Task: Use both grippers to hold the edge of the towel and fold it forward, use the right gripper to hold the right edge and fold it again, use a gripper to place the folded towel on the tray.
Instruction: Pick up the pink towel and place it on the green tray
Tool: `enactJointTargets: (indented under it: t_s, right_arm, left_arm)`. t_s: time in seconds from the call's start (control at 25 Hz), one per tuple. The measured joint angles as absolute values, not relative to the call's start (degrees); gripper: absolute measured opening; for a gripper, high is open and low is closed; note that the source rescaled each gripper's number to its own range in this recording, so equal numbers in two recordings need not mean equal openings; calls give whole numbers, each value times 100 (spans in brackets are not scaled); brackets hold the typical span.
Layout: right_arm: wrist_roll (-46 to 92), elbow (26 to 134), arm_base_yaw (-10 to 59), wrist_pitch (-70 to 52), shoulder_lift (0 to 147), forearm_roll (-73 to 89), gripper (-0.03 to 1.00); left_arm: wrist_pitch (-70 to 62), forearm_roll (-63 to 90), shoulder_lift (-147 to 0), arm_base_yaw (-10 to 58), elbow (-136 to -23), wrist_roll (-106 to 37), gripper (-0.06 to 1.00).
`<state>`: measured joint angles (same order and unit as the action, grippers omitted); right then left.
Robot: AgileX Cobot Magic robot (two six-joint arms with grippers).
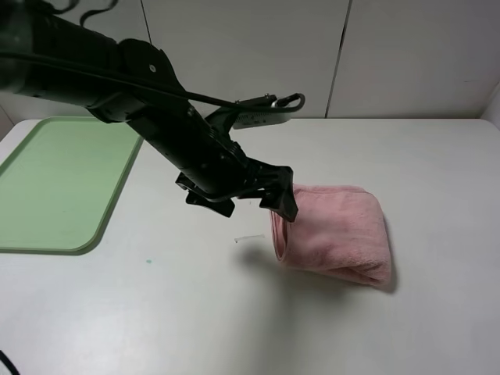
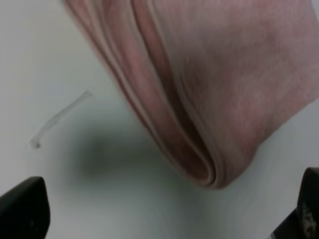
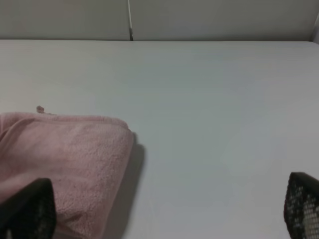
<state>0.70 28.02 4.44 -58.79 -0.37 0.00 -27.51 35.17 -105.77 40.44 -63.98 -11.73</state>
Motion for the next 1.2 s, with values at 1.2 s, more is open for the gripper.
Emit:
enactJointTargets:
  t_s: [1.2]
  right_arm:
    - [70,2802,444,-5874,-37,48,100]
  left_arm:
    - [-2734,3590,-12659,4370,-7930,-1161,100]
